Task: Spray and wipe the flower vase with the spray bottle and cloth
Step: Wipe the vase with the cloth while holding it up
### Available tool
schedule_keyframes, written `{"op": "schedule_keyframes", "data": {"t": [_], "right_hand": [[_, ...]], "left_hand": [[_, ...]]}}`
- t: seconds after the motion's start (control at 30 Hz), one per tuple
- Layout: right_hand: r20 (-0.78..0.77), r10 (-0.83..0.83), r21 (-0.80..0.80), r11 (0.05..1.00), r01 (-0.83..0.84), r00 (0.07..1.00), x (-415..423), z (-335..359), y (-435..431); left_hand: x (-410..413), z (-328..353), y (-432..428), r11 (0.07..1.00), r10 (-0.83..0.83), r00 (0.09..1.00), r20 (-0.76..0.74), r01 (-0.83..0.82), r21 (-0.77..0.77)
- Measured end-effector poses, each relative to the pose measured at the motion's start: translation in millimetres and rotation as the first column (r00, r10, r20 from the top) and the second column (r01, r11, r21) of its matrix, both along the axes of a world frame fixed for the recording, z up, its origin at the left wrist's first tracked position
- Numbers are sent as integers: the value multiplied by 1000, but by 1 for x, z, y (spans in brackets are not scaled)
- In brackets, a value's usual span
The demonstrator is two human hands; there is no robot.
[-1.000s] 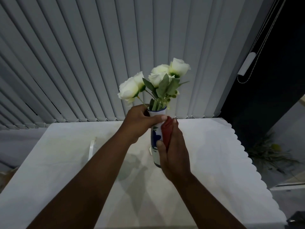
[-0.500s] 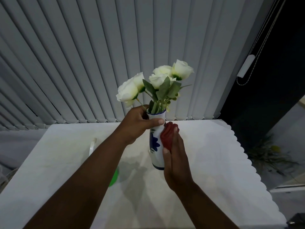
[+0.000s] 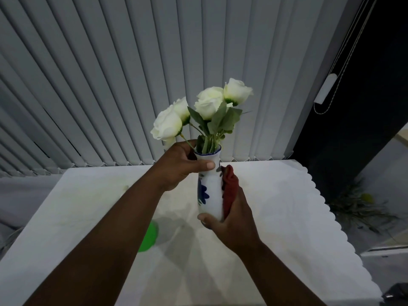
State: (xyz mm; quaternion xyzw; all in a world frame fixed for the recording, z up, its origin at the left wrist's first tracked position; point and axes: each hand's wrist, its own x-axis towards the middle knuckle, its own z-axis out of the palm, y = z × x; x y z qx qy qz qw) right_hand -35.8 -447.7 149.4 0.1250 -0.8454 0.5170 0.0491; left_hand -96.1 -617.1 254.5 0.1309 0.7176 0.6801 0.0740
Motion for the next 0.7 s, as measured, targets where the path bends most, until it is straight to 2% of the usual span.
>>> {"op": "schedule_keyframes", "data": {"t": [0.1, 0.23, 0.33, 0.4, 0.5, 0.63, 0.7], "right_hand": [[-22, -115, 19, 993, 115, 993, 2, -7, -6], [-8, -218, 11, 976, 218, 976, -3, -11, -14], [-39, -247, 43, 968, 249, 968, -7, -13, -18], [-54, -261, 53, 963, 264, 964, -9, -17, -21], [-27, -246, 49, 968, 247, 969, -7, -18, -28], [-176, -102, 106, 987, 122, 979, -10, -2, -27], [-179, -55, 81, 994, 70, 982, -18, 14, -23]], "left_hand": [[2, -5, 4, 1000, 13, 1000, 22, -13, 2], [9, -18, 25, 964, 266, 964, 22, -266, -14], [17, -24, 44, 838, 521, 849, -81, -528, -140], [19, -22, 50, 750, 621, 769, -150, -639, -170], [15, -20, 44, 756, 608, 782, -139, -623, -200], [5, -23, 24, 879, 445, 895, -39, -444, -171], [3, -23, 15, 929, 353, 936, -2, -351, -114]]}}
